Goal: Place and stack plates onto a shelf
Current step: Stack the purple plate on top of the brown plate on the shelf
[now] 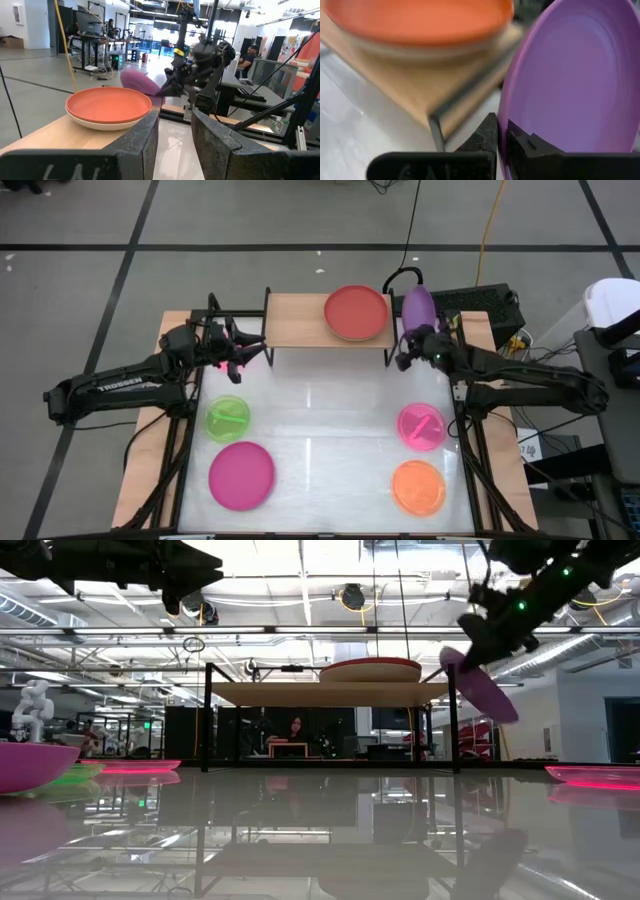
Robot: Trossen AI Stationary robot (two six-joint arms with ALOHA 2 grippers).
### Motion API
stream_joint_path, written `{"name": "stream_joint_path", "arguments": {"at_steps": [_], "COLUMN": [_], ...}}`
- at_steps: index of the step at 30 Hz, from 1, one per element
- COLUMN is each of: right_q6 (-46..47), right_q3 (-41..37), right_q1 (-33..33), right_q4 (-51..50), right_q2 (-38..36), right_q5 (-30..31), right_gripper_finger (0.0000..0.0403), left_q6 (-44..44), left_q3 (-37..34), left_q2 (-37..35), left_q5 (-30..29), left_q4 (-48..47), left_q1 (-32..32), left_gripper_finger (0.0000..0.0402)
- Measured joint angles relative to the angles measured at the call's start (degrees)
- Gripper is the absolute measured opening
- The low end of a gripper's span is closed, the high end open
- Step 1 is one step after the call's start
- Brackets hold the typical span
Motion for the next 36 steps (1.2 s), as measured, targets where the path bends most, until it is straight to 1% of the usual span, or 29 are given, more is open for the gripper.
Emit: {"name": "stream_joint_path", "arguments": {"at_steps": [5,8,10,15,19,24,27,29,31,36], "right_q6": [-8.5,-15.3,-18.9,-28.6,-35.4,-39.6,-40.6,-41.2,-41.3,-38.1], "right_q3": [7.2,13.2,17.6,26.3,31.5,33.4,33.4,33.4,33.4,33.4], "right_q1": [0.2,1.1,2.1,4.8,6.7,7.5,7.8,8.4,8.9,9.8], "right_q4": [5.3,6.3,6.5,6.2,4.9,2.9,2.9,2.8,2.3,-2.8], "right_q2": [2.4,6.1,9.7,20.5,29.2,36.8,39.0,39.7,39.8,38.7], "right_q5": [1.4,-0.7,-1.7,-1.9,-1.9,-1.5,1.6,3.3,3.8,4.2], "right_gripper_finger": [0.0001,0.0000,0.0000,0.0000,0.0000,0.0000,0.0000,0.0000,0.0000,0.0000], "left_q6": [-0.1,0.0,0.0,-0.1,-0.3,-0.4,-0.4,-0.4,-0.4,-0.4], "left_q3": [0.0,0.0,0.0,0.0,0.0,0.0,0.0,0.0,0.0,0.0], "left_q2": [0.0,0.0,0.0,0.0,0.0,0.0,0.0,0.0,0.0,0.0], "left_q5": [-1.7,-2.9,-3.1,-3.2,-3.3,-3.3,-3.3,-3.3,-3.3,-3.2], "left_q4": [0.3,0.3,0.4,0.6,0.6,0.0,-0.2,-0.2,-0.2,-0.2], "left_q1": [0.0,0.0,0.0,0.0,0.0,0.0,0.0,0.0,0.0,0.0], "left_gripper_finger": [0.0122,0.0122,0.0122,0.0122,0.0122,0.0122,0.0122,0.0122,0.0122,0.0122]}}
